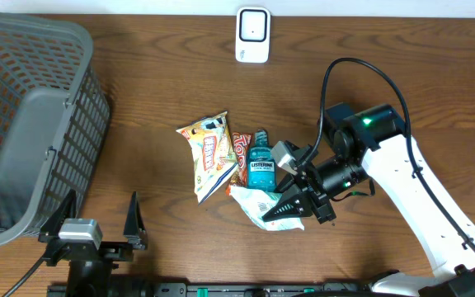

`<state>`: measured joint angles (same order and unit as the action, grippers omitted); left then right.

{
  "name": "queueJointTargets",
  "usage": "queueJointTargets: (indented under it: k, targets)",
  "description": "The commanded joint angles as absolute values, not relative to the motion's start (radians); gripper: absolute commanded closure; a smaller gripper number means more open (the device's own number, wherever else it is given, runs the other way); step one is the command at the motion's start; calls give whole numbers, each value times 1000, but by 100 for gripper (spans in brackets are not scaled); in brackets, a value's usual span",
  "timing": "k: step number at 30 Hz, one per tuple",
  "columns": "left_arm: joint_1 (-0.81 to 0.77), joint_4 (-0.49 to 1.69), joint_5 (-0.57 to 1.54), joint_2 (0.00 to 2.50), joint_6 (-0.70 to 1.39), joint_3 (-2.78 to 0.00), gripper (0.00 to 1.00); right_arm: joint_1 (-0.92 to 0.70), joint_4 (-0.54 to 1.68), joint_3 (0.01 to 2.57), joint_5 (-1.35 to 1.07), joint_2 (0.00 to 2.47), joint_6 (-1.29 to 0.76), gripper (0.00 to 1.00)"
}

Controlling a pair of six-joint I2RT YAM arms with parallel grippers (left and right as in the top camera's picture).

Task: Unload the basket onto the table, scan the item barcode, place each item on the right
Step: 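Lift the wipes pack and hold it in front of the white scanner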

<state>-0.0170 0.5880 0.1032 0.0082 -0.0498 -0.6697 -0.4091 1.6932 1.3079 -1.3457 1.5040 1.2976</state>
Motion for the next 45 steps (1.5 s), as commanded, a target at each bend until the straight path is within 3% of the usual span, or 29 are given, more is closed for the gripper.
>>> queueJointTargets:
  k: [1,7,10,16,20,30,45]
  targets:
    - [-21,587,112,2,-58,-671,2,-413,1686,1312,-1361,1493,1315,99]
    - [-21,587,112,2,-58,-671,2,-416,1586,1311,-1237,1493,1314,99]
    - [-21,587,112,2,-58,-671,2,-424,1423,1300,-1087,1494,1246,98]
    - [-21,587,112,2,-58,-672,2,-430,924,1298,-589,1523,505,99]
    - [-21,587,112,2,-58,-671,2,-444,766,1298,-257,1565,286,99]
    - [-21,587,112,2,-58,-672,2,-451,464,1352,133,1819,247,99]
    - [-21,587,112,2,-58,-672,2,-444,432,2092,450,2393,432,99]
